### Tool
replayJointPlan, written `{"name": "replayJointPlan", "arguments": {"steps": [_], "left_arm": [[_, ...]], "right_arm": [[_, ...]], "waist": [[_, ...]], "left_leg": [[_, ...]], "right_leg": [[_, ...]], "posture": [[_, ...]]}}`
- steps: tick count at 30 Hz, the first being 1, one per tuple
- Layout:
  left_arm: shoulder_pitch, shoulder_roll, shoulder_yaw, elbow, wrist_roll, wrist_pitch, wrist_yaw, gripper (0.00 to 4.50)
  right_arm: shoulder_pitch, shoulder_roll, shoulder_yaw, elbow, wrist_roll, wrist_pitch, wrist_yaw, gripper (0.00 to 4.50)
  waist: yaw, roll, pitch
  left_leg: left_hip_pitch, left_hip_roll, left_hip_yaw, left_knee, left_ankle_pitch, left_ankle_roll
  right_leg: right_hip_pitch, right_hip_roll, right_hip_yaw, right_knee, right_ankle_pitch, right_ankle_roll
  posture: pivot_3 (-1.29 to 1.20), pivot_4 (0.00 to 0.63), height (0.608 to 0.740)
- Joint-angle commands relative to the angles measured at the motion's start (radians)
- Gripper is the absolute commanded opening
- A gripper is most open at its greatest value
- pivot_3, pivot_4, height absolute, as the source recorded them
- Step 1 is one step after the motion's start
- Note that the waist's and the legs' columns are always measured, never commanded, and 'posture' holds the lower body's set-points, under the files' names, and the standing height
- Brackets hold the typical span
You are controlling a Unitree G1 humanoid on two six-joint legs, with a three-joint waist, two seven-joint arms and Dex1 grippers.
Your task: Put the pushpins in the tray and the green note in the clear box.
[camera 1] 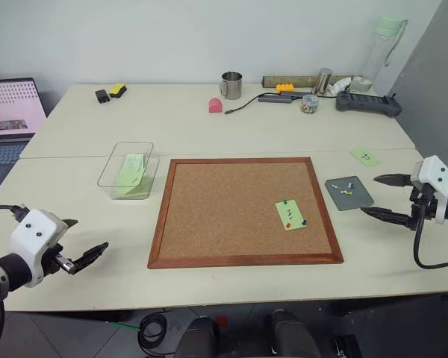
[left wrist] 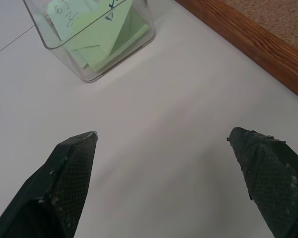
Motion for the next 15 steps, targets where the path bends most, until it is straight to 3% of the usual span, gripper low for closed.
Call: {"name": "replayJointPlan", "arguments": {"steps": [1,9,15], "left_arm": [[-0.014,-0.001,0.032,-0.006,-0.005,-0.027,-0.008,4.5],[-0.061,0.012,0.015,-0.057,-0.05,0.017,-0.028,4.5],[-0.103,0.06,-0.015,-0.122,-0.133,0.093,-0.123,4.5]], "right_arm": [[-0.019,0.008,-0.015,-0.025,0.004,-0.01,-0.016,4.46],[0.018,0.025,-0.037,-0.098,0.036,0.038,-0.034,4.46],[0.075,0.052,-0.042,-0.259,0.076,0.123,-0.087,4.46]], "waist": [[0.0,0.0,0.0],[0.0,0.0,0.0],[0.0,0.0,0.0]], "left_leg": [[0.0,0.0,0.0,0.0,0.0,0.0],[0.0,0.0,-0.001,0.0,0.0,0.0],[0.0,0.0,-0.001,0.0,0.0,0.0]], "right_leg": [[0.0,0.0,0.0,0.0,0.0,0.0],[0.0,0.0,0.0,0.0,0.0,0.0],[0.0,0.0,0.0,0.001,0.0,0.0]], "posture": [[0.0,0.15,0.74],[0.0,0.15,0.74],[0.0,0.15,0.74]]}}
